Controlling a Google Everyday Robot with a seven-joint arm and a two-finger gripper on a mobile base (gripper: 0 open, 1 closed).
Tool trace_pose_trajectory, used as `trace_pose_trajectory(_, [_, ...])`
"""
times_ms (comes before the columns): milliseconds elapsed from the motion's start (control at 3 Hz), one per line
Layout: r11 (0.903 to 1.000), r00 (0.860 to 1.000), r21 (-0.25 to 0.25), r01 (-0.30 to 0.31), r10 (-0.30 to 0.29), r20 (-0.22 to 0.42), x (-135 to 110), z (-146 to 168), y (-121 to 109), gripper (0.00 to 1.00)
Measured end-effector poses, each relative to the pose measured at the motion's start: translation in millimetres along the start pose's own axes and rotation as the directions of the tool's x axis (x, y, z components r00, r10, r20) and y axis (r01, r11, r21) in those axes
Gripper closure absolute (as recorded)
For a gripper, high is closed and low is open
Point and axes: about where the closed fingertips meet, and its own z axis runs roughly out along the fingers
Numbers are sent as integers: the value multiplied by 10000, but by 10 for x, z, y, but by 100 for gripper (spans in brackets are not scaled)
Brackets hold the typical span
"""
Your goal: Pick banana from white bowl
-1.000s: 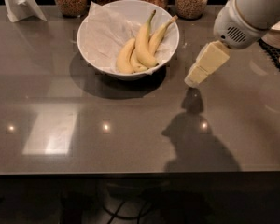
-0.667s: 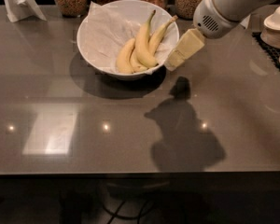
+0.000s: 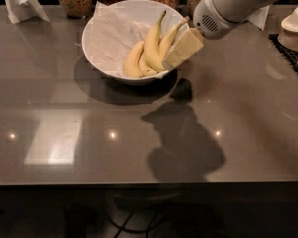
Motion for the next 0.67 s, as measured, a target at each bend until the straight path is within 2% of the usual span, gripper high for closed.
trace_pose_trajectory(667, [9983, 9893, 33, -586, 577, 1338, -758, 519, 160, 0])
